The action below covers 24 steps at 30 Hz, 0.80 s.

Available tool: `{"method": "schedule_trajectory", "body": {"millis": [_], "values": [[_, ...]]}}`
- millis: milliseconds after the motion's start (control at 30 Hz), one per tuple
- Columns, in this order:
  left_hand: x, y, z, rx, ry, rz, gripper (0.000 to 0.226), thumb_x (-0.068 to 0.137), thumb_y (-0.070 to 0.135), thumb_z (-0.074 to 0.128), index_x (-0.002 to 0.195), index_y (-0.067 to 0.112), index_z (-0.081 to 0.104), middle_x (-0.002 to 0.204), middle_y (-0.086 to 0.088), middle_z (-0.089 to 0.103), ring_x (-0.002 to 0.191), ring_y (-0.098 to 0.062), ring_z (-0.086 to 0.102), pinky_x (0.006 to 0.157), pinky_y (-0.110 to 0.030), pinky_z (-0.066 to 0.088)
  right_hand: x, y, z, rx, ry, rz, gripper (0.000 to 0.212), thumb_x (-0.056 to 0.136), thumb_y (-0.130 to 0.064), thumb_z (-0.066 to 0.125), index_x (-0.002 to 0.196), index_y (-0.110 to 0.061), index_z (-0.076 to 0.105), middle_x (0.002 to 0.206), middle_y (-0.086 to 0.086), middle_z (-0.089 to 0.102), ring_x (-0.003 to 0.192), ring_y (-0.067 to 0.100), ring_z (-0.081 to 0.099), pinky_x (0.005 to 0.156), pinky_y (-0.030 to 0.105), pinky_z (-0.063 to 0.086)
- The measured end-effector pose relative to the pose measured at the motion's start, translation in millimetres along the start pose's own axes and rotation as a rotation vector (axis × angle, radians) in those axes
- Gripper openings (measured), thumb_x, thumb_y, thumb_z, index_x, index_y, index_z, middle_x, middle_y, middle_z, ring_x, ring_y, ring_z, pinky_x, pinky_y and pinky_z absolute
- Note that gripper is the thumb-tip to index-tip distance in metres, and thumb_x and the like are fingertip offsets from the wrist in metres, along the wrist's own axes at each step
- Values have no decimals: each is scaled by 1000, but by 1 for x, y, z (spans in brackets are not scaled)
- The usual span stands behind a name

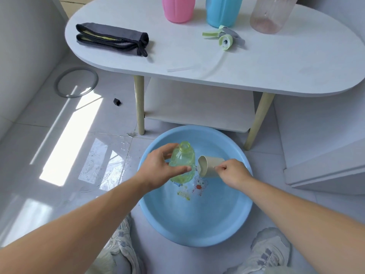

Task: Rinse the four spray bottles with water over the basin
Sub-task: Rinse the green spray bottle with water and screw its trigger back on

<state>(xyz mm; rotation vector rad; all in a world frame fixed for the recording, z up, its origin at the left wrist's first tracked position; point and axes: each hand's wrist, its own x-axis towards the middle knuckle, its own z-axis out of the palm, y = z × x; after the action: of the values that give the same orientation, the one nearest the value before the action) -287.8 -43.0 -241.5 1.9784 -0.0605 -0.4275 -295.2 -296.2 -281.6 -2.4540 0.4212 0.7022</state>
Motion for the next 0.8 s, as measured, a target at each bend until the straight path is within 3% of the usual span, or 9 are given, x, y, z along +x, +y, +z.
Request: {"method": "schedule_trajectory", "body": {"millis": [400, 500, 600, 700, 800], "values": [[3, -3, 1, -12, 0, -3, 58, 73, 27, 95, 125, 27, 70, 114, 16, 76, 110, 0, 69, 105, -32, 54, 11, 7, 8, 25, -56, 31, 53, 97, -32, 57, 52, -17, 33, 53, -2, 33, 48, 18, 32, 49, 29, 26], [3, -2, 1, -13, 4, -4, 57, 73, 26, 95, 124, 28, 70, 113, 17, 76, 109, 2, 69, 105, -30, 54, 12, 9, 6, 76, -64, 56, 42, 96, -33, 59, 62, -8, 59, 57, 0, 40, 52, 18, 37, 50, 27, 30], [2, -2, 0, -16, 2, -10, 55, 73, 26, 95, 122, 30, 70, 112, 18, 76, 108, 3, 69, 103, -28, 54, 11, 10, 4, 216, -81, 79, 35, 94, -35, 62, 85, -3, 74, 72, 9, 58, 66, 22, 51, 64, 29, 41], [1, -2, -1, -11, -1, -6, 53, 73, 27, 95, 119, 34, 70, 111, 20, 76, 108, 3, 69, 102, -27, 54, 10, 12, -2, 380, -64, 92, 29, 90, -37, 67, 74, -14, 74, 94, 18, 73, 80, 24, 67, 88, 39, 54], [0, -1, -3, -18, 1, -1, 52, 72, 28, 95, 117, 38, 70, 110, 22, 76, 109, 2, 69, 103, -30, 55, 6, 13, -13, 490, -52, 92, 31, 86, -36, 67, 63, -16, 66, 76, 5, 69, 80, 22, 73, 101, 49, 52]]}}
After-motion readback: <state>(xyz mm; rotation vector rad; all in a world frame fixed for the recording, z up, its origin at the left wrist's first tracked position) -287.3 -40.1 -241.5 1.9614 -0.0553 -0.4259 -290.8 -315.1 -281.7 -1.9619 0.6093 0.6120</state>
